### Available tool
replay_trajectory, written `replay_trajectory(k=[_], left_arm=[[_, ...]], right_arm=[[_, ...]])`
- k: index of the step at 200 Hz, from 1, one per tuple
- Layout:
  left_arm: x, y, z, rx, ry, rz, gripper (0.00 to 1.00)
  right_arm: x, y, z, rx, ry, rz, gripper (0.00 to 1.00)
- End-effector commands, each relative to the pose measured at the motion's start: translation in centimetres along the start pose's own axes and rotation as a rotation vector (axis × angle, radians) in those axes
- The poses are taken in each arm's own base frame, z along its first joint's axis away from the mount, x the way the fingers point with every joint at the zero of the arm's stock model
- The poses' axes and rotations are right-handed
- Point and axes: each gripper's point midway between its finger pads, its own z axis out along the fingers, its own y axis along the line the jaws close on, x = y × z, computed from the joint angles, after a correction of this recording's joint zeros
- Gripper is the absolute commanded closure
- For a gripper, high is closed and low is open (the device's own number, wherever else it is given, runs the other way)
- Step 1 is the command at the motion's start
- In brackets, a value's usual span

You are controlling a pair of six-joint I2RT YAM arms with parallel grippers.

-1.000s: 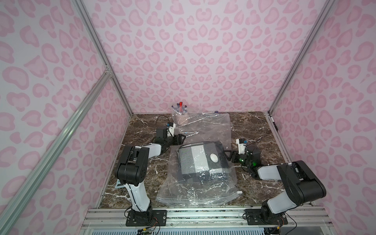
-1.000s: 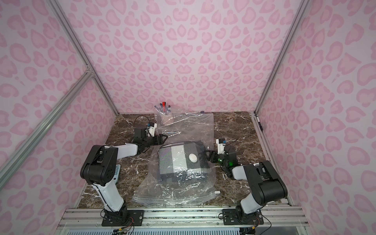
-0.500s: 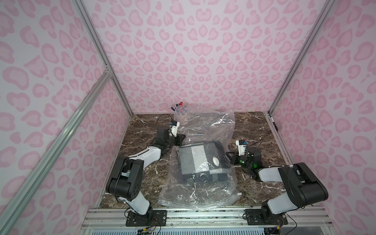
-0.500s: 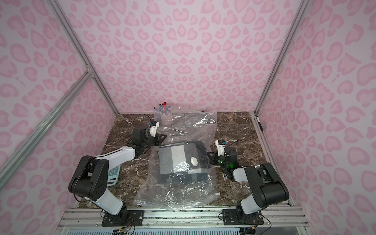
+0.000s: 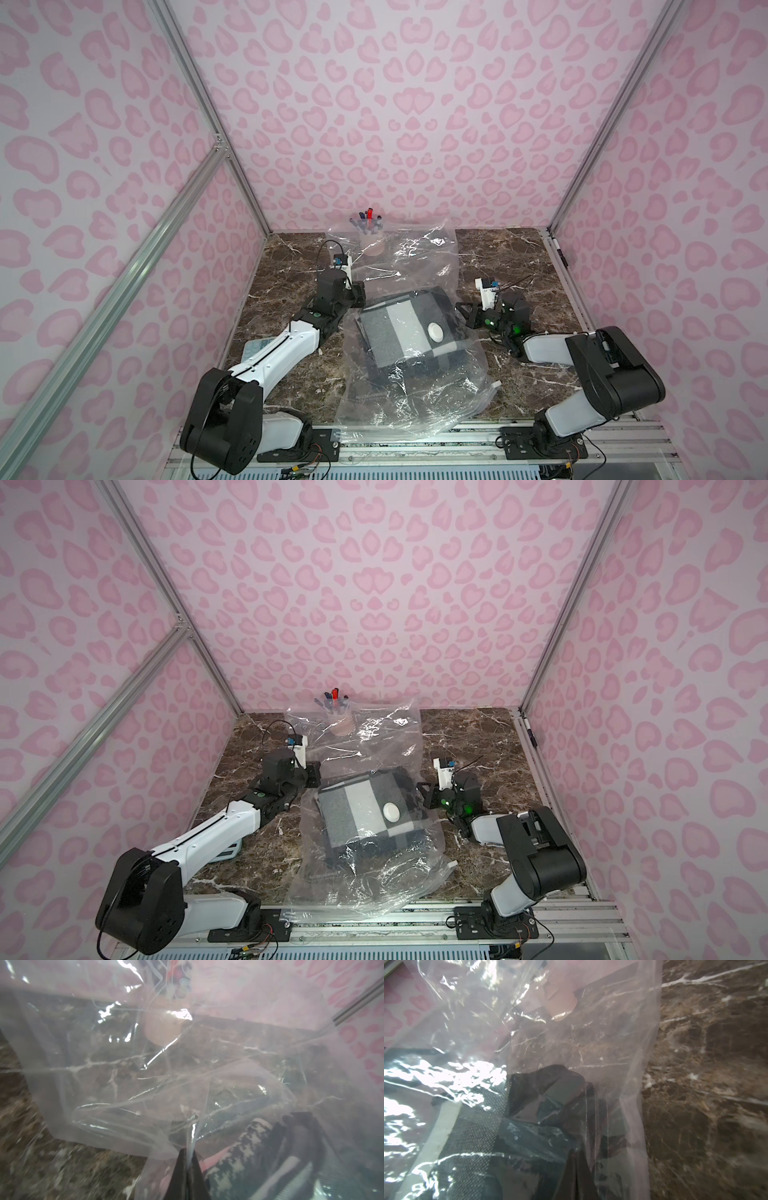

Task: Take the blanket out of the vacuum bag
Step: Adjust the vacuum bag at the center of the board.

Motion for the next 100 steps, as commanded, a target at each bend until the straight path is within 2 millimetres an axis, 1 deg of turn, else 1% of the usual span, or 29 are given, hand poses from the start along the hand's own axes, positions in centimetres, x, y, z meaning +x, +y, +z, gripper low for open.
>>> replay_trajectory(k=[1,28,46,59,84,93,94,98,99,100], left_arm=[[1.0,2.5,-1.1,-0.11,-0.031,-0.121,0.95],[0.6,3.2,-3.2,-0.124,-0.11,-0.203,0.95],[0.5,3.9,-4.6,-0.146,-0.152,-0.237,0.95],[0.7,4.5,-5.6,-0.17,-0.18,-0.252,0.95],[1.6,6.9,-7.6,-0.271,-0.222,-0.293,0.95],[1.8,7.9,-8.3,-0.319,-0.235,-0.312,0.95],[1.8,7.9,-8.4,-0.324,-0.236,-0.314,0.95],[1.8,8.3,-8.8,-0.342,-0.243,-0.319,0.95],[1.8,8.4,-8.8,-0.346,-0.245,-0.321,0.95],[1.8,8.4,-8.9,-0.351,-0.245,-0.321,0.95]], right_arm=[[-1.5,2.2,1.5,-0.065,0.01,-0.073,1.0],[-3.6,5.8,4.0,-0.103,0.025,-0.195,1.0],[-4.4,8.3,5.8,-0.14,0.033,-0.253,1.0],[-4.6,9.7,7.3,-0.176,0.044,-0.27,1.0],[-3.5,11.9,10.5,-0.259,0.092,-0.27,1.0],[-3.0,12.1,11.4,-0.26,0.11,-0.263,1.0],[-3.0,12.2,11.5,-0.258,0.111,-0.263,0.99],[-3.0,12.2,11.9,-0.255,0.12,-0.261,0.89],[-3.0,12.2,12.0,-0.252,0.121,-0.26,0.86],[-2.9,12.2,12.1,-0.251,0.124,-0.26,0.8]])
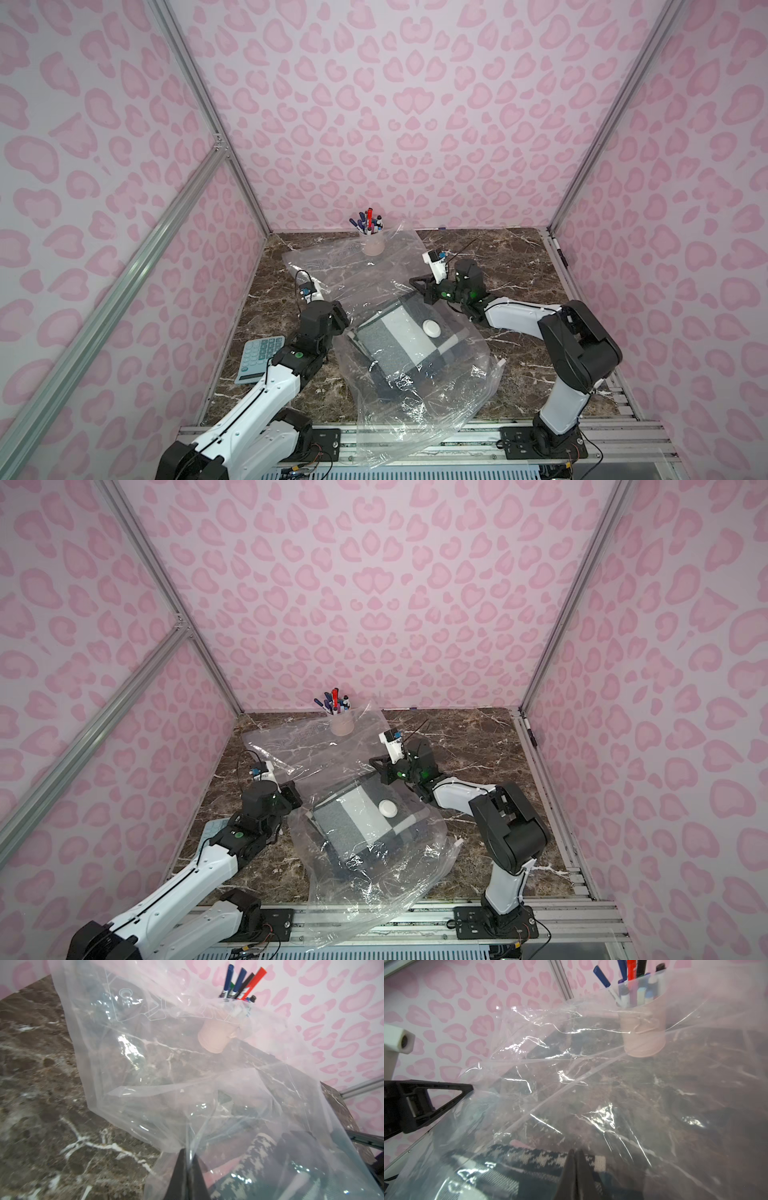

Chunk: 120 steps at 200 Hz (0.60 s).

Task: Take the blanket out of the vacuum bag
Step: Adjust the vacuum bag at the center of the board.

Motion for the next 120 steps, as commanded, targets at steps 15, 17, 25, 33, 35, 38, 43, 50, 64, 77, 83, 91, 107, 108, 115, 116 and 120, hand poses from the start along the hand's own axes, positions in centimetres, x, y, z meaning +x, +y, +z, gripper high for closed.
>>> replay_trajectory(k=[15,17,25,33,35,38,43,50,64,77,83,91,107,108,115,116,120], left_arm=[[-1.3,4.5,-1.8,-0.227,-0.091,-0.066,0.95],[-1.4,4.7,-1.9,-0.236,-0.095,-0.069,0.95],[-1.6,5.3,-2.2,-0.279,-0.101,-0.079,0.95],[-1.6,6.5,-2.7,-0.348,-0.107,-0.103,0.95],[-1.6,6.9,-2.8,-0.37,-0.106,-0.113,0.95],[-1.5,7.4,-3.1,-0.4,-0.108,-0.126,0.95],[-1.4,8.1,-3.4,-0.442,-0.111,-0.138,0.95],[-1.4,8.7,-3.7,-0.485,-0.116,-0.147,0.95],[-1.4,9.8,-4.4,-0.547,-0.13,-0.173,0.95],[-1.4,10.3,-5.0,-0.558,-0.15,-0.201,0.95],[-1.4,10.3,-5.1,-0.551,-0.157,-0.214,0.95],[-1.4,10.2,-5.2,-0.536,-0.165,-0.227,0.95],[-1.5,10.1,-5.2,-0.518,-0.174,-0.238,0.95],[-1.5,10.1,-5.2,-0.517,-0.174,-0.239,0.95],[-1.5,10.0,-5.1,-0.516,-0.173,-0.238,0.95],[-1.5,10.0,-5.1,-0.515,-0.172,-0.237,0.95],[-1.5,9.9,-5.1,-0.514,-0.171,-0.235,0.95]], right_arm=[[0.8,0.4,1.9,0.006,0.059,0.015,0.53],[0.8,0.3,1.7,0.013,0.055,0.016,0.51],[0.5,0.2,1.1,0.033,0.039,0.019,0.44],[0.2,0.0,0.3,0.059,0.027,0.019,0.4],[0.2,-0.1,0.0,0.069,0.028,0.022,0.4],[0.1,-0.3,-0.3,0.086,0.028,0.024,0.39],[0.1,-0.9,-0.8,0.13,0.034,0.03,0.37],[0.4,-1.7,-1.6,0.201,0.055,0.043,0.35],[1.5,-3.1,-3.5,0.32,0.108,0.056,0.33],[2.7,-4.0,-5.6,0.418,0.142,0.087,0.32],[3.4,-4.2,-6.6,0.453,0.155,0.107,0.31],[4.3,-4.3,-8.0,0.499,0.17,0.145,0.29],[6.5,-3.5,-10.4,0.519,0.195,0.226,0.28],[6.6,-3.5,-10.6,0.52,0.195,0.233,0.28],[7.5,-3.0,-11.4,0.518,0.203,0.271,0.27],[7.7,-2.9,-11.5,0.516,0.205,0.275,0.26],[8.0,-2.6,-11.9,0.51,0.207,0.29,0.26]])
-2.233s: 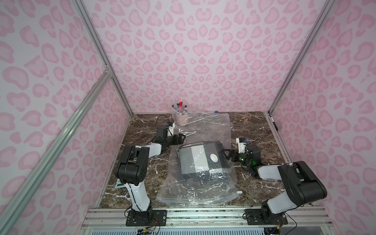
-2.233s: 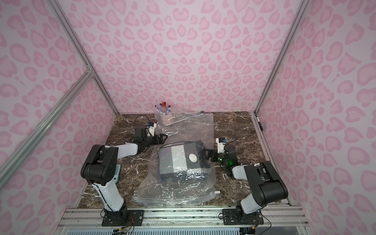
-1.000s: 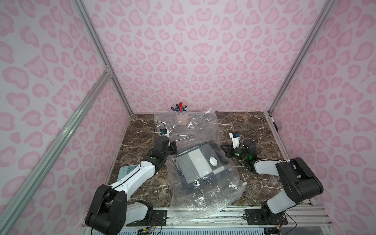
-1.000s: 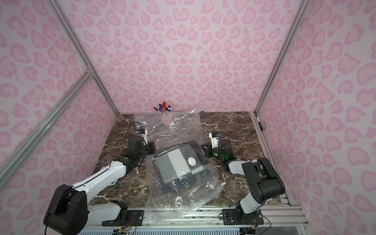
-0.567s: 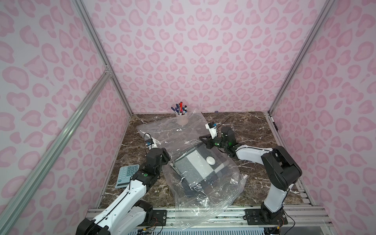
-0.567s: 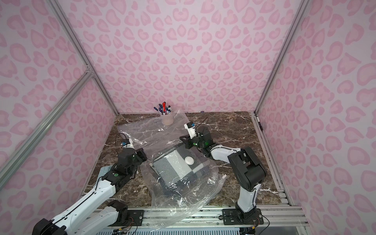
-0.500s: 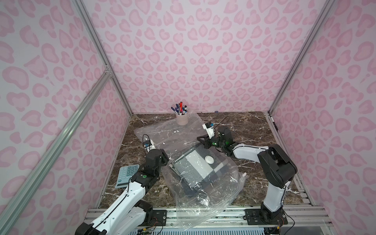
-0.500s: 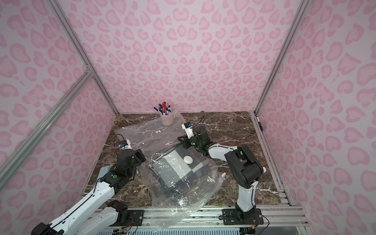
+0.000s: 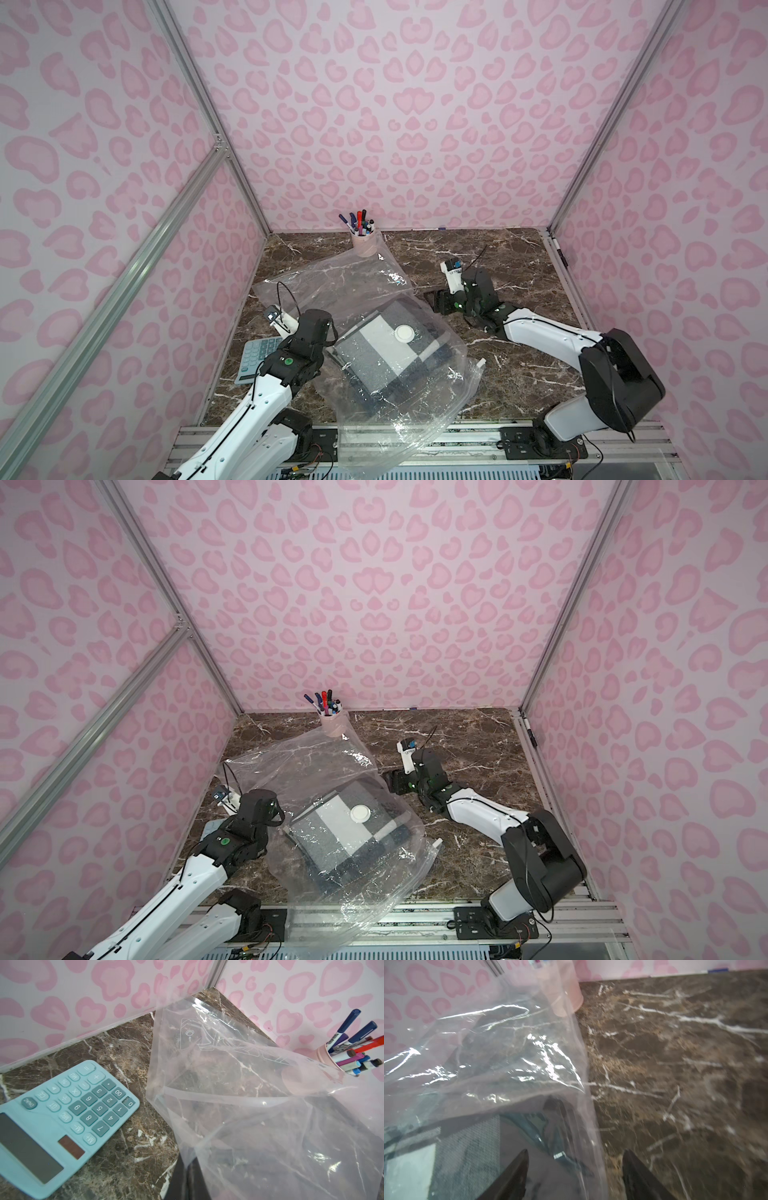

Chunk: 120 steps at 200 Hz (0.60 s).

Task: Take the blanket out of the vacuum bag
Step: Adjust the vacuum bag at the center of the board.

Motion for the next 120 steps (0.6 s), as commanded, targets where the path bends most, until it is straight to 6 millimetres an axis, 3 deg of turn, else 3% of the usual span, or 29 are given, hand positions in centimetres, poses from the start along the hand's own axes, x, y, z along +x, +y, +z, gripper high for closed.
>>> replay_trajectory(k=[1,31,73,95,120], left_arm=[[-0.7,0.8,0.0,-0.042,-0.043,-0.02,0.95],[-0.7,-0.1,0.2,-0.014,-0.038,0.003,0.95],[-0.9,-1.1,0.2,0.028,-0.043,0.033,0.95],[-0.5,-1.2,0.3,0.043,-0.033,0.031,0.95],[-0.3,-1.4,0.3,0.053,-0.021,0.032,0.95]], right_arm=[[4.4,-1.9,-2.2,0.094,0.099,0.132,0.26],[8.3,-2.3,-5.0,0.116,0.146,0.206,0.23],[10.4,-1.8,-8.0,0.089,0.166,0.27,0.12],[11.9,-1.6,-8.6,0.063,0.193,0.29,0.1],[13.1,0.0,-8.2,-0.062,0.197,0.362,0.1]])
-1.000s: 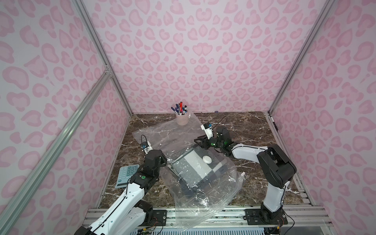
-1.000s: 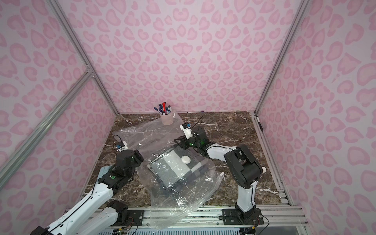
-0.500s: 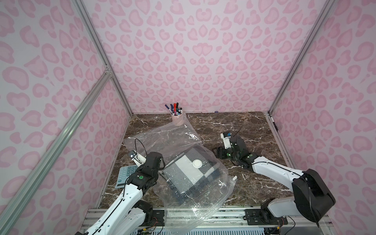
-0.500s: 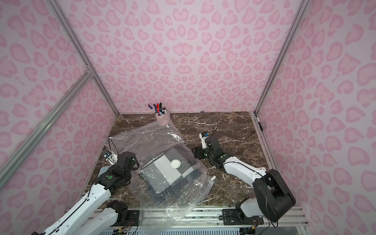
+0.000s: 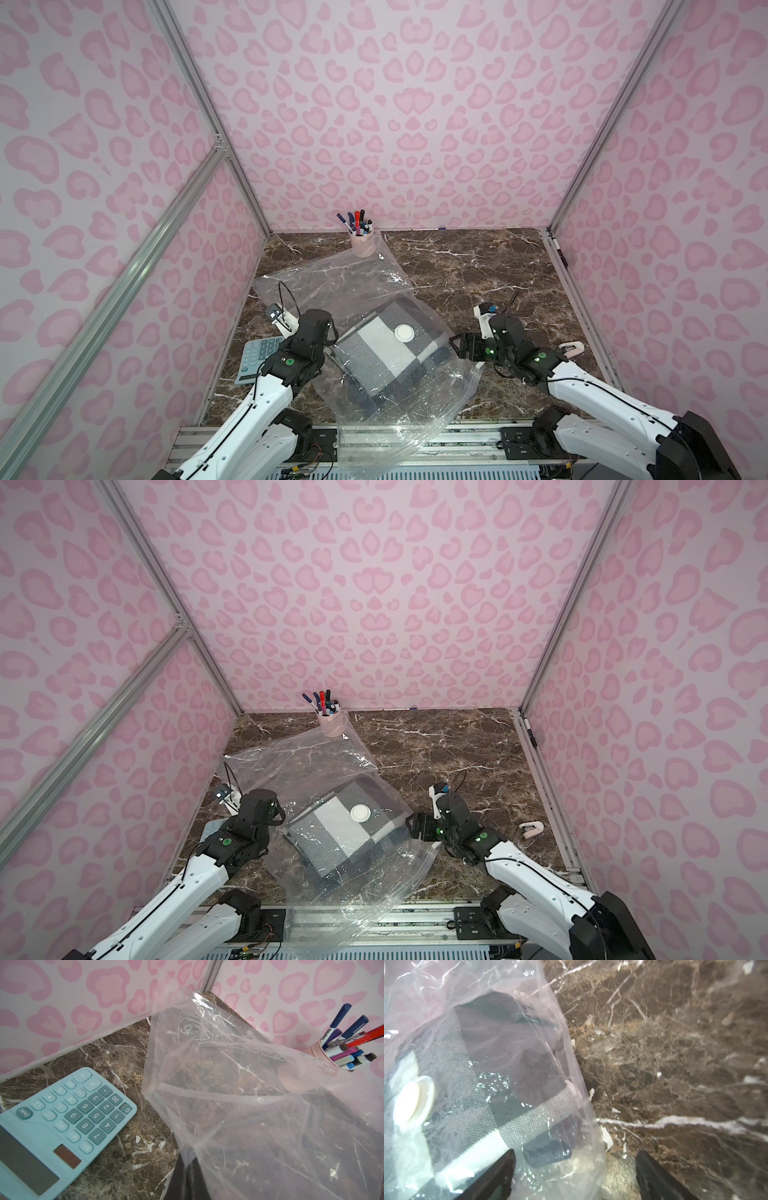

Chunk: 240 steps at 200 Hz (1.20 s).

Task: Take the blanket out of the vacuum bag
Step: Adjust the vacuum bag at the center of the board.

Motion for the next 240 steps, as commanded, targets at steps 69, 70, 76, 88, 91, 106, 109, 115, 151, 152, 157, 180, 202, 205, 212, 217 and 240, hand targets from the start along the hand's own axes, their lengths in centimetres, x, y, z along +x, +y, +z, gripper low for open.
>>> replay_trajectory(k=[69,70,76,88,91,106,109,115,151,152,157,180,202,205,212,217,240], left_arm=[[-1.0,-0.8,-0.3,0.033,-0.034,0.005,0.95],[-1.1,-0.8,-0.3,0.034,-0.035,0.004,0.95],[-1.0,-0.8,-0.3,0.036,-0.032,0.004,0.95],[-0.9,-0.9,-0.3,0.041,-0.029,0.002,0.95],[-0.8,-0.9,-0.2,0.041,-0.027,0.004,0.95],[-0.9,-0.9,-0.3,0.044,-0.029,0.003,0.95],[-0.9,-0.9,-0.3,0.044,-0.03,0.004,0.95],[-1.0,-1.0,-0.3,0.044,-0.031,0.005,0.95],[-1.4,-0.8,-0.6,0.044,-0.046,0.0,0.96],[-1.4,-0.8,-0.6,0.044,-0.047,0.0,0.95],[-1.5,-0.8,-0.7,0.048,-0.049,-0.003,0.95],[-2.2,-1.1,-1.6,0.087,-0.054,-0.025,0.95],[-2.6,0.0,-2.5,0.066,-0.044,-0.046,0.96],[-2.7,0.3,-2.6,0.056,-0.047,-0.055,0.96],[-2.8,1.0,-2.8,0.029,-0.052,-0.067,0.96],[-2.8,1.6,-2.9,0.011,-0.057,-0.075,0.95],[-2.6,2.8,-2.8,-0.033,-0.07,-0.094,0.96]], right_arm=[[0.8,3.0,0.0,-0.224,-0.007,0.115,0.22],[0.8,3.0,0.0,-0.225,-0.008,0.116,0.23],[0.9,3.1,0.0,-0.232,-0.003,0.122,0.25],[1.1,3.1,0.3,-0.236,0.013,0.125,0.29],[1.2,3.1,0.4,-0.236,0.018,0.123,0.31],[1.2,3.3,0.6,-0.239,0.024,0.114,0.49],[1.1,3.3,0.6,-0.239,0.023,0.113,0.54],[1.0,3.3,0.7,-0.242,0.017,0.11,0.66],[-0.4,4.5,1.0,-0.273,-0.011,0.061,1.0],[-0.5,4.5,1.1,-0.273,-0.011,0.058,1.0],[-0.8,4.7,1.2,-0.275,-0.014,0.043,1.0],[-2.5,5.8,1.3,-0.27,-0.03,-0.016,1.0],[-4.3,6.7,1.6,-0.252,-0.039,-0.083,1.0],[-4.6,6.7,1.7,-0.244,-0.04,-0.09,1.0],[-5.3,6.9,2.1,-0.235,-0.045,-0.113,1.0],[-5.8,7.2,2.4,-0.234,-0.046,-0.131,1.0],[-7.9,9.3,4.6,-0.276,-0.023,-0.213,1.0]])
